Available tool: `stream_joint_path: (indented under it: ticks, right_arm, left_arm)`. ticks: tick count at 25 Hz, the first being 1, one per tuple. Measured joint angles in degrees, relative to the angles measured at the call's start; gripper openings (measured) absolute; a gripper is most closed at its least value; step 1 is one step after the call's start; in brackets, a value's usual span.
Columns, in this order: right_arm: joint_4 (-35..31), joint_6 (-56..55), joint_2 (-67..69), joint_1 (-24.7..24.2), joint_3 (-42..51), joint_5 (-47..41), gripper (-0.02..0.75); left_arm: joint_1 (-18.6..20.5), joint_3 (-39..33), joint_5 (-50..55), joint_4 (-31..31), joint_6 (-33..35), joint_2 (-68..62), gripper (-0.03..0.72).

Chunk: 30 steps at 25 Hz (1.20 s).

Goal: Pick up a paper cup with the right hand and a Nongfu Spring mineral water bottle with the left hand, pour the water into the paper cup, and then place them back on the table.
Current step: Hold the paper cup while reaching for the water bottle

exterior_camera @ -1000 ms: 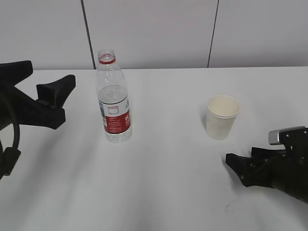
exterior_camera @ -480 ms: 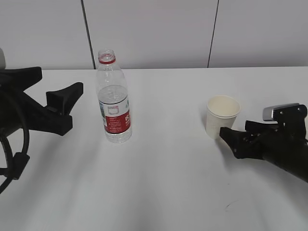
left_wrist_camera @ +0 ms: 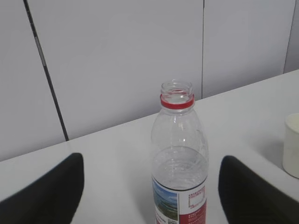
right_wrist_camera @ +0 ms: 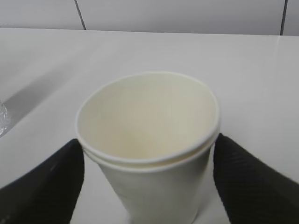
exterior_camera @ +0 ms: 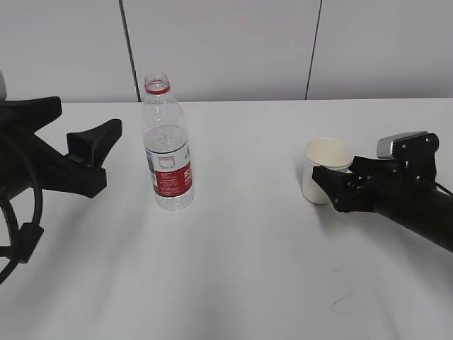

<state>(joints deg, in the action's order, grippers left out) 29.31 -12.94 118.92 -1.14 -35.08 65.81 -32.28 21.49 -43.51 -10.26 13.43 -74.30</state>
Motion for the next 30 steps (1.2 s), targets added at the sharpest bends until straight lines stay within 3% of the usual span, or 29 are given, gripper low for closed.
stream_joint_path:
  ticks: [30]
  right_arm:
    - [5.40, -4.16, 7.96, 0.00, -9.68, 0.00, 0.641]
  left_arm:
    - [0.00, 0.00, -0.36, 0.01, -0.02, 0.00, 0.530]
